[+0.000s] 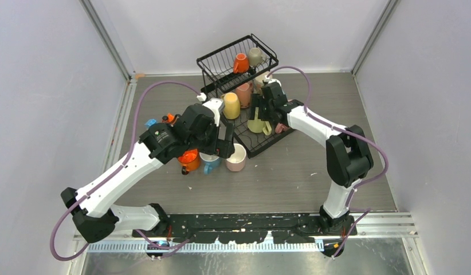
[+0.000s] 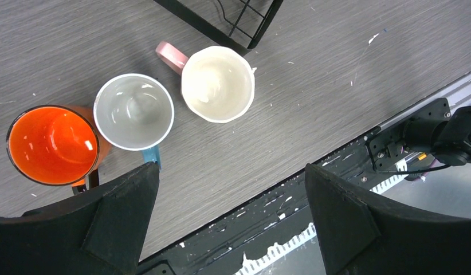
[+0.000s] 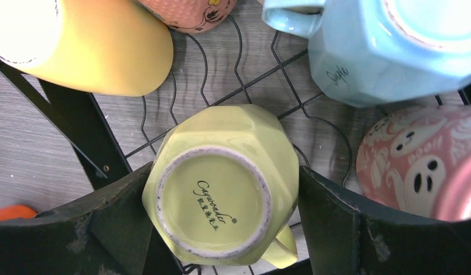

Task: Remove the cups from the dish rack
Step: Unload the cup from the dish rack.

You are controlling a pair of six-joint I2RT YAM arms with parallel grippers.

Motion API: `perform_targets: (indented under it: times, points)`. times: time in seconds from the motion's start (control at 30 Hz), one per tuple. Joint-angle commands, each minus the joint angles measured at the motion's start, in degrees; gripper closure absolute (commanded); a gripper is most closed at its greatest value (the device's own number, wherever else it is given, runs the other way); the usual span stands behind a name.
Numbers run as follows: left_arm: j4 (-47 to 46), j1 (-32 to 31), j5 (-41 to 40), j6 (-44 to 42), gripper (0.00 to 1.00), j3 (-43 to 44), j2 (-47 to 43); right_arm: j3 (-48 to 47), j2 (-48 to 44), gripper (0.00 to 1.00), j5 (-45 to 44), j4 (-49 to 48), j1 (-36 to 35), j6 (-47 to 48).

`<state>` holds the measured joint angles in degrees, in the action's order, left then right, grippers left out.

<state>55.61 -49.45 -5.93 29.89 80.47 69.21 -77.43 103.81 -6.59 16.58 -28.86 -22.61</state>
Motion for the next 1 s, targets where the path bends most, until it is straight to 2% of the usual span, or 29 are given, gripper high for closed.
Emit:
perform_targets:
  times: [0.0,0.37,0.6,0.97]
  points:
    - [-5.5,0.6,0.1,1.7,0.0,-1.5,-1.2,-2.2,-6.7,0.57,-1.0,-0.1,0.0,-4.5]
    - [-10.8,3.1,2.1,4.8,0.0,-5.0,-2.5,-5.5,-8.6,0.63,0.4,4.3,0.0,-7.8]
    - [-16.4,7.3,8.0,8.1,0.0,-9.1,-3.4,-8.0,-8.9,0.66,1.3,7.4,0.1,-9.6]
    - [-22.6,9.7,9.9,9.8,0.0,-11.9,-2.8,-11.3,-10.2,0.67,3.9,11.2,0.7,-12.3]
